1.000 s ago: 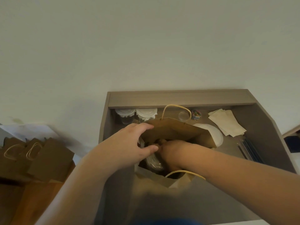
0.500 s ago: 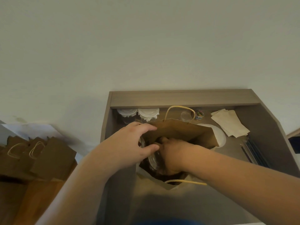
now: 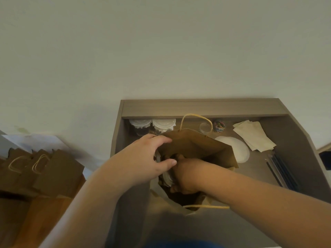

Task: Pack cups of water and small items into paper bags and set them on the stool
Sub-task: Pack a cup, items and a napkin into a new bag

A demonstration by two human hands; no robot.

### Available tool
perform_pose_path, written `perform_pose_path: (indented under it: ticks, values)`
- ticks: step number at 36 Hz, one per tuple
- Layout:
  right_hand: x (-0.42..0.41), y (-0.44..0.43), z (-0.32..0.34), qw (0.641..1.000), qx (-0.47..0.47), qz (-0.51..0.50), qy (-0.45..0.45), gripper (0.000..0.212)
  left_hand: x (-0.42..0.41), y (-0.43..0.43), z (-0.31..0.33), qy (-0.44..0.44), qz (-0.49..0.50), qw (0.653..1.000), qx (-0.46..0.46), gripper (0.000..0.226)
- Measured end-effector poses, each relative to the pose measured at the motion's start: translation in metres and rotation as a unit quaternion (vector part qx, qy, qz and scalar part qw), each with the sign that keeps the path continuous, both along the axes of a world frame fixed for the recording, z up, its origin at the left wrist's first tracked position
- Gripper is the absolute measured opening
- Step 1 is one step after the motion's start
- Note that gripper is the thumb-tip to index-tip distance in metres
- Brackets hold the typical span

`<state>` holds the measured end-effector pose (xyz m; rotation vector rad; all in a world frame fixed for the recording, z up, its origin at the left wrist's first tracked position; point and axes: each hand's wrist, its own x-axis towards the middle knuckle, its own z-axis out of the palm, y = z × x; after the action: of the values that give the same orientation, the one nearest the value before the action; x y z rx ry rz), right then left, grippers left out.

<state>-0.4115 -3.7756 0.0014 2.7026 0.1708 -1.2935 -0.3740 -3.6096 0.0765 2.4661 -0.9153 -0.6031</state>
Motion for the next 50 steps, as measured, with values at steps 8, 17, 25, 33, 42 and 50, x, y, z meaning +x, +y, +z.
perform_pose_path:
  ticks: [8, 17, 25, 33, 42, 50]
  values:
    - [-0.003, -0.005, -0.001, 0.997, 0.048, -0.058, -0.017, 0.085, 0.000, 0.002, 0.001, -0.004, 0.004, 1.000, -0.002, 0.062]
    - [-0.009, -0.005, 0.021, 0.993, 0.057, -0.092, -0.037, 0.092, -0.001, 0.004, 0.003, -0.011, 0.011, 1.000, -0.005, 0.062]
    - [-0.012, -0.003, 0.023, 0.993, 0.046, -0.070, -0.087, 0.097, -0.001, 0.004, 0.002, -0.017, 0.010, 1.000, -0.007, 0.061]
    - [-0.013, 0.001, 0.020, 0.995, 0.044, -0.063, -0.070, 0.089, -0.003, 0.002, 0.005, -0.017, 0.014, 1.000, -0.003, 0.061]
    - [-0.017, 0.005, 0.018, 0.993, 0.041, -0.072, -0.080, 0.093, -0.004, 0.002, 0.005, -0.019, 0.017, 1.000, 0.004, 0.061]
    - [-0.018, -0.007, 0.026, 0.984, 0.097, -0.079, -0.128, 0.091, -0.002, 0.003, 0.007, -0.025, 0.017, 1.000, -0.001, 0.056]
